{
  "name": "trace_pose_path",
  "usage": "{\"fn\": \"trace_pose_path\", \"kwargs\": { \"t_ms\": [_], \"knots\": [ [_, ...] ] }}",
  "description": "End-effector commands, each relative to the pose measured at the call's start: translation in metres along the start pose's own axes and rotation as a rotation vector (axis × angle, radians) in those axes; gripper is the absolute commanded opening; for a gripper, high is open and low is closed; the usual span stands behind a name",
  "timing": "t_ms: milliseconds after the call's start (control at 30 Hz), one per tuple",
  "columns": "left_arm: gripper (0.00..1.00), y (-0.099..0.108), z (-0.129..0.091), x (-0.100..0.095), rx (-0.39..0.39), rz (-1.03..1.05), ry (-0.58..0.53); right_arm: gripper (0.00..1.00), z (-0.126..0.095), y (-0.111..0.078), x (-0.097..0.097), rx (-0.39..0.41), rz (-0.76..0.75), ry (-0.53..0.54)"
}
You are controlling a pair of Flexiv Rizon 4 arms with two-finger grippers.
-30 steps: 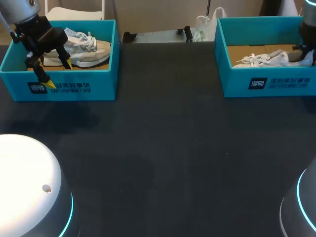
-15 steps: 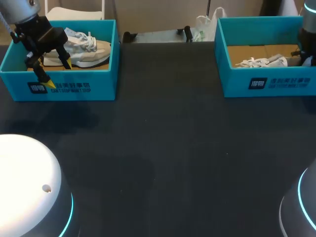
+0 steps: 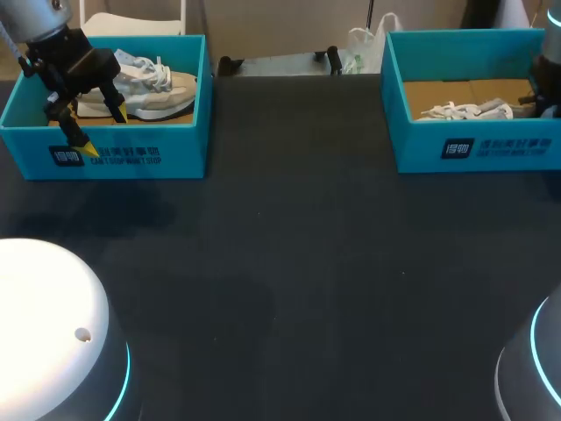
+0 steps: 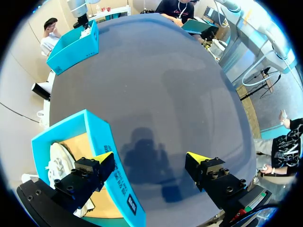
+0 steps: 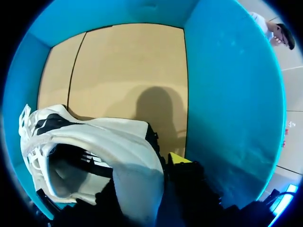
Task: Take the shoe out of the shoebox, open the shoe tongue, remove and reinsert the insole, then place the shoe into the shoebox
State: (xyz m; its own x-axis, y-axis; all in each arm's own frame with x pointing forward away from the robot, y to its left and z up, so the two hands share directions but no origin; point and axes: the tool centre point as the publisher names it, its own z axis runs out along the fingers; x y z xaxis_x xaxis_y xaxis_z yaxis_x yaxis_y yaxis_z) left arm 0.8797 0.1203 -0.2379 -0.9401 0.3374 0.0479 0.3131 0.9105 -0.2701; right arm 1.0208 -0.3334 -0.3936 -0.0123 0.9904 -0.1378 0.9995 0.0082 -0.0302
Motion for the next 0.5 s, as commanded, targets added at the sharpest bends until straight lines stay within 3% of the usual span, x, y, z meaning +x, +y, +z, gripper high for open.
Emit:
{"fn": "trace_pose_path", "kwargs": {
  "t_ms": [33,167,500],
  "knots": [
    [1.00,0.000,0.000,0.000,-0.003,0.001,0.000,0.98,0.005,0.002,0.001,0.002,0.004,0.004],
    [1.00,0.000,0.000,0.000,-0.003,0.001,0.000,1.00,-0.002,0.001,0.001,0.000,0.015,0.001],
    [1.00,0.000,0.000,0.000,-0.003,0.001,0.000,1.00,-0.063,-0.005,0.006,-0.054,0.059,-0.045]
  ]
}}
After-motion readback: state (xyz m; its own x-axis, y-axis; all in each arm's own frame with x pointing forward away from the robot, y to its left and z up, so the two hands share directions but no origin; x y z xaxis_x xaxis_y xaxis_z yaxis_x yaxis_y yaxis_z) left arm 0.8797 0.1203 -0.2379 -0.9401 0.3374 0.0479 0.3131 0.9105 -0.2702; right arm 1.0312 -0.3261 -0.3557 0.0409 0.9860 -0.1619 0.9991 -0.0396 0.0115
